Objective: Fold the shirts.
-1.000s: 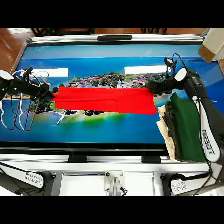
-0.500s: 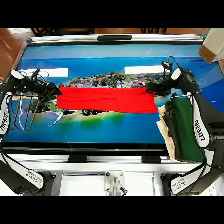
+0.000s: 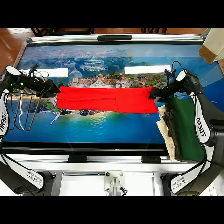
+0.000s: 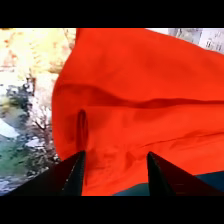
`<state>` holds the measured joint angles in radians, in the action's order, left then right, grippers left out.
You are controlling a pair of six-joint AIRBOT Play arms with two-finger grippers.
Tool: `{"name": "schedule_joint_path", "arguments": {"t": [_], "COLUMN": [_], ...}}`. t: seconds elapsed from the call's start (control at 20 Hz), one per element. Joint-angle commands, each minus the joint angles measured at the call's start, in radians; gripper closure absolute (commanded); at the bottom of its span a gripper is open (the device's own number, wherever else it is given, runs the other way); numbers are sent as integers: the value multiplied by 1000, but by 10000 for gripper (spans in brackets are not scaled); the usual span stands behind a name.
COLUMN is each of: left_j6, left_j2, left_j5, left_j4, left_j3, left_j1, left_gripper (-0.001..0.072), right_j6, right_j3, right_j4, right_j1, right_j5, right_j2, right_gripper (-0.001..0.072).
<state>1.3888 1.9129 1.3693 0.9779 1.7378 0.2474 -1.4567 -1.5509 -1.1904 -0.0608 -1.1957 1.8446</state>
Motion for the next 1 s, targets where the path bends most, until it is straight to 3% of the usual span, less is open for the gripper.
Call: {"name": "schedule_joint_path", "arguments": {"t": [0.0, 0.2, 0.25, 0.3, 0.35, 0.45, 0.5, 0.55, 0.9, 0.95], "left_j6": [3, -10, -24, -41, -55, -100, -124, -142, -109, -103], "left_j2": [-2, -4, -6, -11, -16, -19, -18, -18, 34, 36], "left_j5": [20, 20, 20, 19, 18, 20, 20, 15, -103, -124], "left_j4": [-7, -42, -48, -65, -96, -192, -247, -279, -299, -299], "left_j3": [2, 3, 5, 5, 5, 5, 5, 5, 4, 4], "left_j1": [-14, -51, -60, -69, -79, -101, -120, -143, -432, -477], "left_gripper": [266, 266, 266, 266, 266, 307, 536, 664, 665, 635], "right_j6": [2, -1, 3, 2, -1, 25, 37, 40, -18, -33], "right_j3": [-1, -1, -4, -19, -34, -58, -64, -64, -64, -64], "right_j4": [56, 62, 63, 63, 68, 73, 81, 84, 125, 137], "right_j1": [14, 56, 61, 64, 64, 65, 65, 65, 65, 65], "right_j5": [-5, 11, 19, 15, 1, -13, -22, -31, -166, -190], "right_j2": [42, 72, 69, 68, 58, 8, -27, -67, -343, -376], "right_gripper": [44, 55, 202, 514, 639, 647, 647, 647, 647, 647]}}
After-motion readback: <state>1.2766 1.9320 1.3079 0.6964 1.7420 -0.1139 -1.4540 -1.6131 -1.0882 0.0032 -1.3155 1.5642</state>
